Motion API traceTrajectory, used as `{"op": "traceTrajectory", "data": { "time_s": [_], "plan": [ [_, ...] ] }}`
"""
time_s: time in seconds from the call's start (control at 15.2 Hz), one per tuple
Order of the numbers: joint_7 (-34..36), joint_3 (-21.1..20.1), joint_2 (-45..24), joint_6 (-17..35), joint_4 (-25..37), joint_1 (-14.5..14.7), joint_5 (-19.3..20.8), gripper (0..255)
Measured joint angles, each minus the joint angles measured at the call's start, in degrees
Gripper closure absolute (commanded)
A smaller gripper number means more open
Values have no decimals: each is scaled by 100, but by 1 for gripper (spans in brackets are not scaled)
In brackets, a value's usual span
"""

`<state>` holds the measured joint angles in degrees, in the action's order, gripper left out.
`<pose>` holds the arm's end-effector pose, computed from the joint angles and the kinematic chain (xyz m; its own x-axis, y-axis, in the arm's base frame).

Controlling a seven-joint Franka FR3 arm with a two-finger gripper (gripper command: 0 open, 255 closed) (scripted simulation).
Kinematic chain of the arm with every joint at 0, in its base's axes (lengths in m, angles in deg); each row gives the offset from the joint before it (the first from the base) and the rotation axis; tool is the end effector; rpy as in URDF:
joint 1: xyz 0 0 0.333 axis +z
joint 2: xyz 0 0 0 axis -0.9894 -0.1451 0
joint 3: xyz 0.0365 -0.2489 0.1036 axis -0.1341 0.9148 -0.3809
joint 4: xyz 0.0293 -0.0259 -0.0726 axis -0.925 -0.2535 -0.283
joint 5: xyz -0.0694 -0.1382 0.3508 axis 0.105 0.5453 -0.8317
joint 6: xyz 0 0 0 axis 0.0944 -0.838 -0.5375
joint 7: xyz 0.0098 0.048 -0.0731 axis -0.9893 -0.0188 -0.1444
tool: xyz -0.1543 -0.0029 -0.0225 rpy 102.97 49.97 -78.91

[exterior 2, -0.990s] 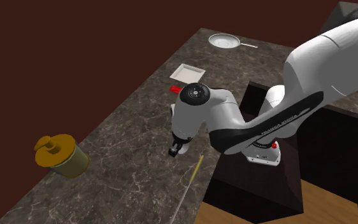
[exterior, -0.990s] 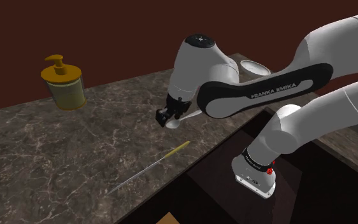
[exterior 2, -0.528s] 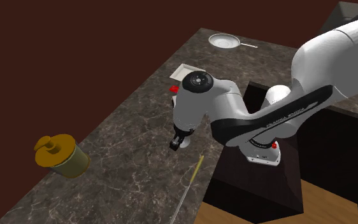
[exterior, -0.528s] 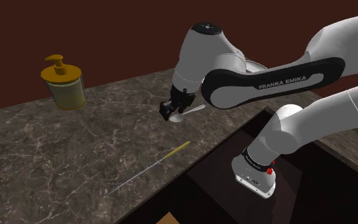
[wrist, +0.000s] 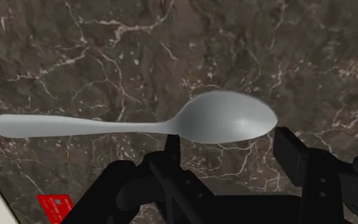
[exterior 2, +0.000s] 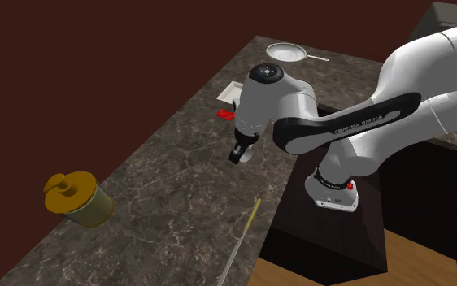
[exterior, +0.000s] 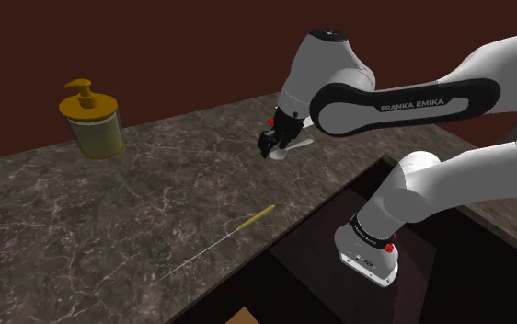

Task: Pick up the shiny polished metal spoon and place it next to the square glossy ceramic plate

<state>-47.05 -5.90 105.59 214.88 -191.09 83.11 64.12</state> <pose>0.3518 0.1500 0.3463 0.9762 -0.1509 0.1558 -0.1584 -0.9867 0.0370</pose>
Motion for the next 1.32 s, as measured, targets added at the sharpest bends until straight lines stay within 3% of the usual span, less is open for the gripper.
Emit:
{"op": "traceTrajectory", "data": {
  "time_s": [0.33,0.79,1.32],
  "plan": [
    [-783,699,441,-60,-394,-254,248,255],
    [-1908,1680,645,59,-706,-849,771,255],
    [-3224,2819,180,245,-391,-1613,1408,255]
  ]
}}
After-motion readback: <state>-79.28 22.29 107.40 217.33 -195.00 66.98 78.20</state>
